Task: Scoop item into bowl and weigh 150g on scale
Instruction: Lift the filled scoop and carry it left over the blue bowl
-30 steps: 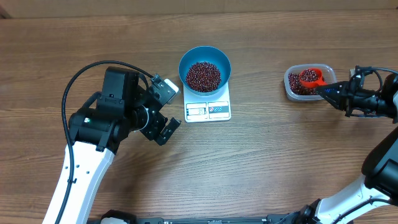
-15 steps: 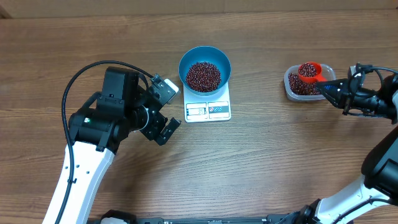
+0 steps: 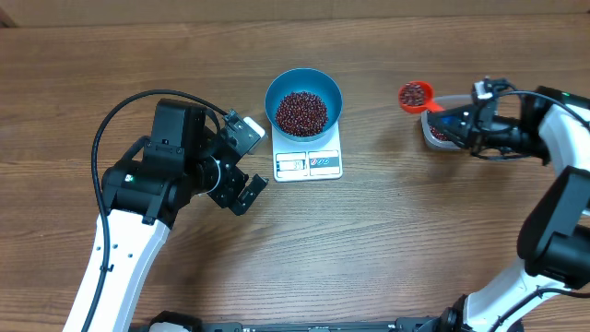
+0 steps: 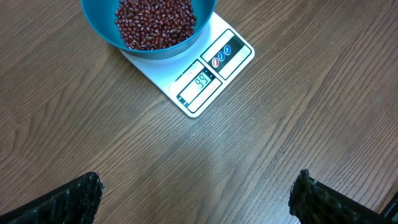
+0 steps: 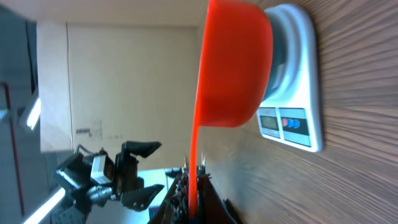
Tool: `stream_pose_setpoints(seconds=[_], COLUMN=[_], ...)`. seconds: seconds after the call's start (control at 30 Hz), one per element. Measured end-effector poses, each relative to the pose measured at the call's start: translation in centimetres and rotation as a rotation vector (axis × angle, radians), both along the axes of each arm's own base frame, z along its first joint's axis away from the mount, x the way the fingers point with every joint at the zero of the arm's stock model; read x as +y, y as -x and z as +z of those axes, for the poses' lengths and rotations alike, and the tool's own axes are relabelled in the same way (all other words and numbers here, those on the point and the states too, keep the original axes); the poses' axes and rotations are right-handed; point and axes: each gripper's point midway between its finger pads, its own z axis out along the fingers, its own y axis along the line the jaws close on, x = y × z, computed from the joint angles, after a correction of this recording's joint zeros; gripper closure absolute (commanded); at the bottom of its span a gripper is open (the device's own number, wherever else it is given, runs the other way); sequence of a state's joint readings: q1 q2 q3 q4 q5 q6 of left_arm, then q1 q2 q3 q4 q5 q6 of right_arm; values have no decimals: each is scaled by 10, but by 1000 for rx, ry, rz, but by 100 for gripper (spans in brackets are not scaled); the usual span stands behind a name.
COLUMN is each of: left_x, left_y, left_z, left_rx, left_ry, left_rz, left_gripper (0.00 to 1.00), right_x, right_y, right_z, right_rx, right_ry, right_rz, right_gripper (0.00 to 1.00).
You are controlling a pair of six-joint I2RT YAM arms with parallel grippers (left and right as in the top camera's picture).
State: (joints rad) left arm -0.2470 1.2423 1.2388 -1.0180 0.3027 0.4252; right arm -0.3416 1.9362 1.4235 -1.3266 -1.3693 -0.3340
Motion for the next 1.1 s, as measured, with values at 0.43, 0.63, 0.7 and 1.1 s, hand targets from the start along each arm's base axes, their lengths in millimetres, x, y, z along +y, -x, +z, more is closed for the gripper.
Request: stream_pose_setpoints(seconds=[0.43, 0.63, 0.7, 1.1], left_x=[0, 0, 0, 0], left_y=[0, 0, 0, 0], left_z=[0, 0, -1, -1], left_rx=[0, 1, 2, 3], left_ry=[0, 0, 0, 0], left_rz=[0, 0, 0, 0], left_gripper=[0, 0, 0, 0], right_x=[83, 118, 127, 162], right_y=[-7, -18, -20, -34], right_z=[9, 5, 2, -32], right_rx=[-147, -179, -189, -248], right_ry=[-37, 9, 31, 288], right_rz=[204, 268, 281, 283], right_gripper=[96, 96, 96, 96])
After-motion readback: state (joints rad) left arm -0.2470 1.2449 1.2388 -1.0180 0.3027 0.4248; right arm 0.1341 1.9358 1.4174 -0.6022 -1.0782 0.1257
